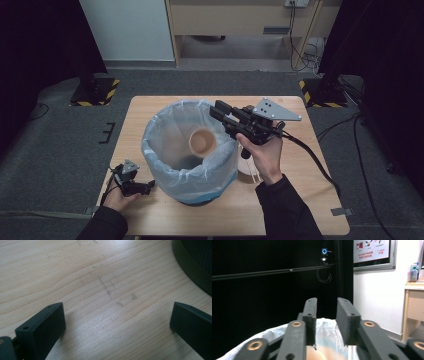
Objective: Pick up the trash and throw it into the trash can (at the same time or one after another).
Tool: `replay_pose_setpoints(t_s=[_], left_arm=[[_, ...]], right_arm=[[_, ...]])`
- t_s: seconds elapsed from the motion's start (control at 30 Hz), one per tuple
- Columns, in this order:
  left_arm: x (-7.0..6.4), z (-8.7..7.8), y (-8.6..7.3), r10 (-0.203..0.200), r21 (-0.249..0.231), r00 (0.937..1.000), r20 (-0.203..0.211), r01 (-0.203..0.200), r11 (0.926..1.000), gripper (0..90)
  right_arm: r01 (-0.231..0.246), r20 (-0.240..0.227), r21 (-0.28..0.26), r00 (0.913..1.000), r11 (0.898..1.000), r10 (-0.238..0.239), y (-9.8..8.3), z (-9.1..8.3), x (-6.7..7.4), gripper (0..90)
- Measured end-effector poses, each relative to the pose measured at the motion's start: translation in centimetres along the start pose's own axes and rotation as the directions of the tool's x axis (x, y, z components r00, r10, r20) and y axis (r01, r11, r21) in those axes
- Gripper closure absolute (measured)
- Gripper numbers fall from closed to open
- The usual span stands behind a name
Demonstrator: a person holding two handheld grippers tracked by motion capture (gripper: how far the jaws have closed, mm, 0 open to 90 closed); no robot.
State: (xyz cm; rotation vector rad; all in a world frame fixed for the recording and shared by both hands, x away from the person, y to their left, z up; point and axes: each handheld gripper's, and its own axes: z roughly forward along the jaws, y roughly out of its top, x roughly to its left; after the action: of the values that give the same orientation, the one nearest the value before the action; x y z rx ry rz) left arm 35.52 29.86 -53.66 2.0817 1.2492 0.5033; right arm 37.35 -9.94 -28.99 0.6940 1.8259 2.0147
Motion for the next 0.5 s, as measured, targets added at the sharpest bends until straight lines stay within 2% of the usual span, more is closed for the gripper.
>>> replay_pose_setpoints(t_s=[0.13, 0.17, 0.2, 0.3, 0.33, 0.4, 0.43, 0.47, 0.5], left_arm=[[0.0, 0.0, 0.0, 0.001, 0.000, 1.0000, 0.001, -0.001, 1.0000, 0.0], [0.0, 0.0, 0.0, 0.001, 0.000, 1.0000, 0.001, -0.001, 1.0000, 0.0], [0.0, 0.0, 0.0, 0.001, 0.000, 1.0000, 0.001, -0.001, 1.0000, 0.0], [0.0, 0.0, 0.0, 0.003, 0.000, 1.0000, 0.001, -0.003, 1.0000, 0.0], [0.0, 0.0, 0.0, 0.003, 0.000, 1.0000, 0.001, -0.003, 1.0000, 0.0], [0.0, 0.0, 0.0, 0.003, 0.000, 1.0000, 0.001, -0.003, 1.0000, 0.0], [0.0, 0.0, 0.0, 0.003, 0.000, 1.0000, 0.001, -0.003, 1.0000, 0.0], [0.0, 0.0, 0.0, 0.003, 0.000, 1.0000, 0.001, -0.003, 1.0000, 0.0], [0.0, 0.0, 0.0, 0.003, 0.000, 1.0000, 0.001, -0.003, 1.0000, 0.0]], right_arm=[[0.010, 0.024, -0.022, 0.9997, 1.000, -0.009, 0.7, -0.7, -0.3, 57.9], [0.010, 0.024, -0.022, 0.9997, 1.000, -0.009, 0.7, -0.7, -0.3, 57.9], [0.015, 0.052, -0.040, 0.9986, 0.999, -0.013, 1.4, -1.3, -0.7, 47.1], [0.023, 0.080, -0.048, 0.9966, 0.999, -0.019, 2.0, -1.9, -1.1, 44.9], [0.045, 0.121, -0.053, 0.9920, 0.998, -0.038, 2.7, -2.6, -1.6, 41.0], [0.052, 0.153, -0.047, 0.9872, 0.998, -0.045, 3.1, -3.2, -1.9, 37.0], [0.052, 0.153, -0.047, 0.9872, 0.998, -0.045, 3.1, -3.2, -1.9, 37.0], [0.065, 0.200, -0.038, 0.9782, 0.997, -0.057, 3.6, -3.9, -2.3, 33.3], [0.065, 0.200, -0.038, 0.9782, 0.997, -0.057, 3.6, -3.9, -2.3, 33.3]])
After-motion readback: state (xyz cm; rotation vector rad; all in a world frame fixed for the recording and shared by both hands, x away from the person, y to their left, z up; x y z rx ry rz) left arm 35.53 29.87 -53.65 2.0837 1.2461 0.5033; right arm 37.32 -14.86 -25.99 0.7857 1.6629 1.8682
